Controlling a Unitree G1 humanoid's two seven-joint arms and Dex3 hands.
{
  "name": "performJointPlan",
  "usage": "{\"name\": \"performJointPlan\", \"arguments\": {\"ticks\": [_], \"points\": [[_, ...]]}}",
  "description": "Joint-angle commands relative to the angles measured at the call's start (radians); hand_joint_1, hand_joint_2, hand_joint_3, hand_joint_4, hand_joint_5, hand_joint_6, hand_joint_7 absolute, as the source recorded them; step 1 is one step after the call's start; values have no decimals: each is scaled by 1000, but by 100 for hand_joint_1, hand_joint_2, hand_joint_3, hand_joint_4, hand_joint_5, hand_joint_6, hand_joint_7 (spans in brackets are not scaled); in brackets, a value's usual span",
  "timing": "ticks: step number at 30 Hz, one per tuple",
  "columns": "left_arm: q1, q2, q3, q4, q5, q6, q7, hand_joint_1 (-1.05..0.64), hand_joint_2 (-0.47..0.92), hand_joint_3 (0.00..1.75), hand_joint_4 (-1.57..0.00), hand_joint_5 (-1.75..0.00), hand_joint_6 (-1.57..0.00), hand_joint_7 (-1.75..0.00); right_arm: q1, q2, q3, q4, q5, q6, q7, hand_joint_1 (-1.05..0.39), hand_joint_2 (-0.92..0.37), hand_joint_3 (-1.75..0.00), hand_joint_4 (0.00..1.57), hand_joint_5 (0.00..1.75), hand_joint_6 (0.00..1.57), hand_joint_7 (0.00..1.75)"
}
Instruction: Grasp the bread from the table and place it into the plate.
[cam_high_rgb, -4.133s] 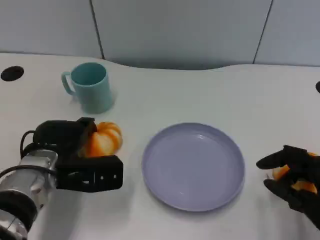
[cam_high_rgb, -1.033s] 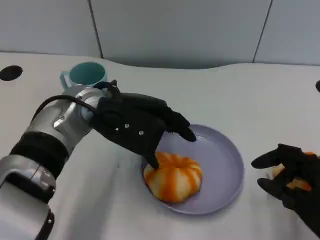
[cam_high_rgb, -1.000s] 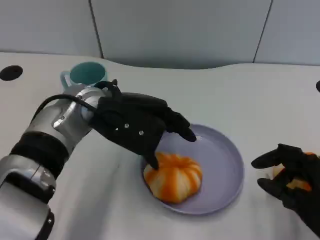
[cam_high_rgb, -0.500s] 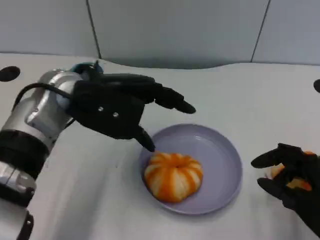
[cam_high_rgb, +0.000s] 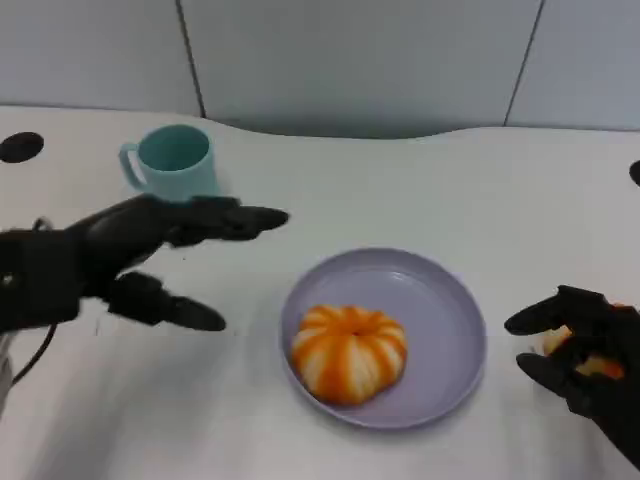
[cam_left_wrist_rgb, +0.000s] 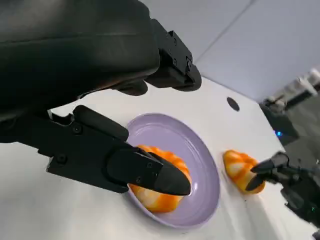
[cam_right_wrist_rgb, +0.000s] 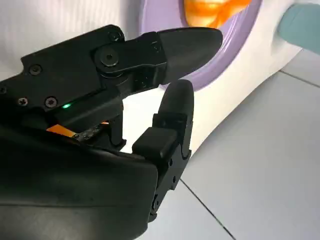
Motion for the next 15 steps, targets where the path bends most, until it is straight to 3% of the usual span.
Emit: {"name": "performJointPlan", "arguments": {"ticks": [1,4,5,7,10,11,13,14,15], "points": [[158,-10,94,-81,-53,67,92,-67,92,14,-20,-43,-35,-3,6,-10,-14,12,21,-32,1,-26,-92,-23,73,120,71,80],[221,-21,122,-104,-45,89,149,-67,92,17,-24,-50,-38,-4,8,-11,-17,16,27,-40,1,-26,-92,-23,73,120,71,81],[245,-25,133,-104,-43,96,169,-65,92,16,-21,-78,-44,-4,9,-12,-19,16,27,-39,0,-26,-92,-23,73,120,71,80],[291,-42,153,-113,-35,120,227,-60,92,14,-17,-116,-52,-6,12,-9,-21,10,32,-27,-1,-27,-92,-22,72,121,71,80],[330,-60,168,-127,-43,173,266,-58,92,13,-17,-144,-58,-10,16,-1,-25,5,42,-25,-3,-26,-92,-21,73,122,71,81],[340,-63,172,-136,-55,205,266,-56,92,12,-16,-156,-55,-26,16,-2,-24,3,42,-24,-2,-26,-92,-21,72,122,70,81],[352,-67,177,-153,-67,246,263,-53,92,11,-16,-164,-37,-72,17,-5,-23,1,41,-23,0,-26,-92,-21,71,122,70,81],[361,-71,180,-166,-65,286,276,-51,92,10,-18,-167,-35,-88,16,-8,-22,4,34,-26,-3,-27,-92,-22,71,123,70,81],[368,-74,182,-178,-62,317,287,-48,92,8,-25,-171,-32,-117,15,-11,-21,6,29,-27,-5,-27,-92,-22,71,123,70,81]]}}
